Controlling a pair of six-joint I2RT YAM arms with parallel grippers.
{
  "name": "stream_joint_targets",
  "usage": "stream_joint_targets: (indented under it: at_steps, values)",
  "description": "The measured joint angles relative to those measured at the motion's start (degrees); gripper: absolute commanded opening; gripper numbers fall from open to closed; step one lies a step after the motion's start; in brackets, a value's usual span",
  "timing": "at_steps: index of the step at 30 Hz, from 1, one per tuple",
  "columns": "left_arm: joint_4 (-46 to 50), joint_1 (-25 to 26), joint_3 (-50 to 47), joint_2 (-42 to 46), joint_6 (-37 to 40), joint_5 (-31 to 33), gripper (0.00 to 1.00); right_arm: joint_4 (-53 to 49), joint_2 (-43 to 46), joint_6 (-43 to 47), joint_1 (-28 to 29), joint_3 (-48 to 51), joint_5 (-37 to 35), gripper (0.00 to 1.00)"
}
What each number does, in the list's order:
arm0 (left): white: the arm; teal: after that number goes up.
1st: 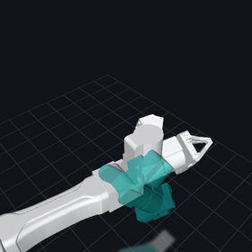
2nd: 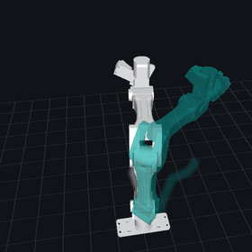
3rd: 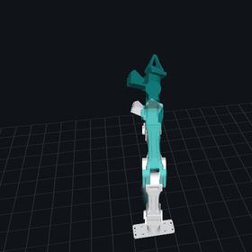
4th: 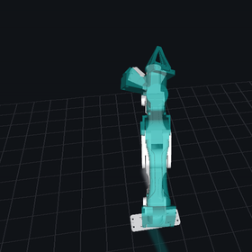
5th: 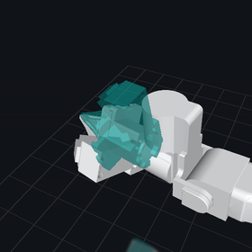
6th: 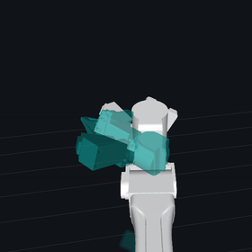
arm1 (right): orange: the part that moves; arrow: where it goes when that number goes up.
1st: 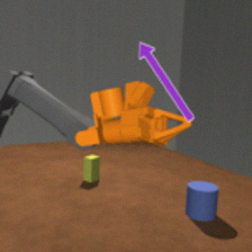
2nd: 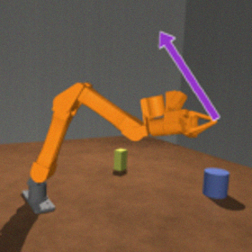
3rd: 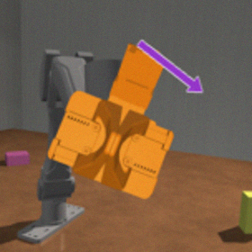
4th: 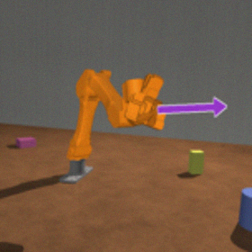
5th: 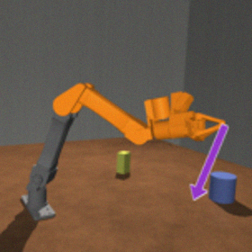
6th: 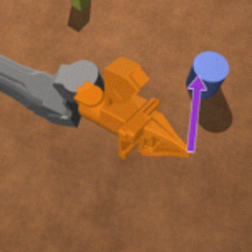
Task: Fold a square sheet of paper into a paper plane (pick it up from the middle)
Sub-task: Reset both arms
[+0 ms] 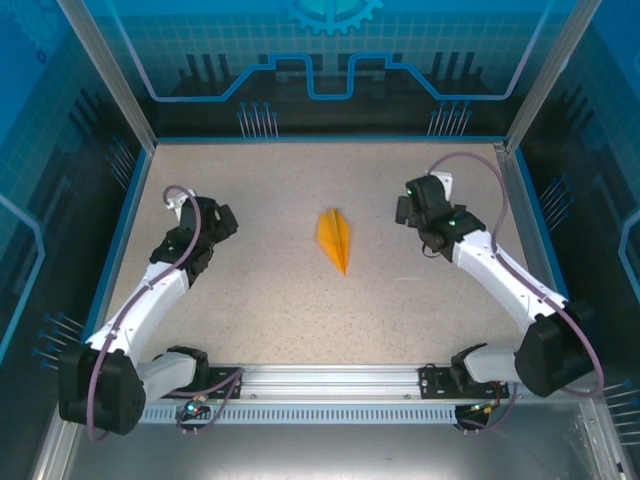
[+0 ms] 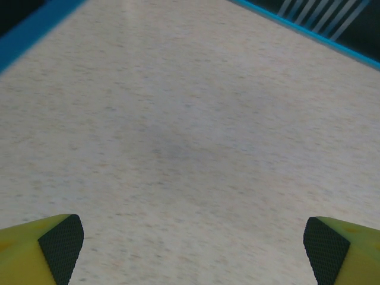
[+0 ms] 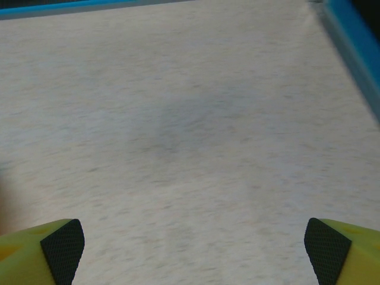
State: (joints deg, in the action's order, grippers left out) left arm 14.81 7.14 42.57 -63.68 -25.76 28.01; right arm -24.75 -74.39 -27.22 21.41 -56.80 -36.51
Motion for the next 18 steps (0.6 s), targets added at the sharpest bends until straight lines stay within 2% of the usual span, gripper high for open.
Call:
stream_joint_targets:
  at_steps: [4,9,13,18]
  values:
    - [-7.7,-3.0,-6.7,0.3,4.5,1.8,0.99,11.4,1.5,6.0,-5.6,11.1,-1.9,0.99]
    - [-20.3,-6.0,-13.3,-1.7,11.2,0.0,0.99,25.4,-0.9,12.6,-10.6,20.9,-1.3,0.99]
    - [-31.7,-7.9,-17.8,-5.4,16.0,-5.9,0.99,37.5,-3.4,17.2,-11.6,26.1,1.2,0.99]
    - [-42.5,-9.6,-20.4,-10.1,19.5,-14.7,0.99,51.1,-3.7,20.9,-14.7,31.8,10.3,0.99]
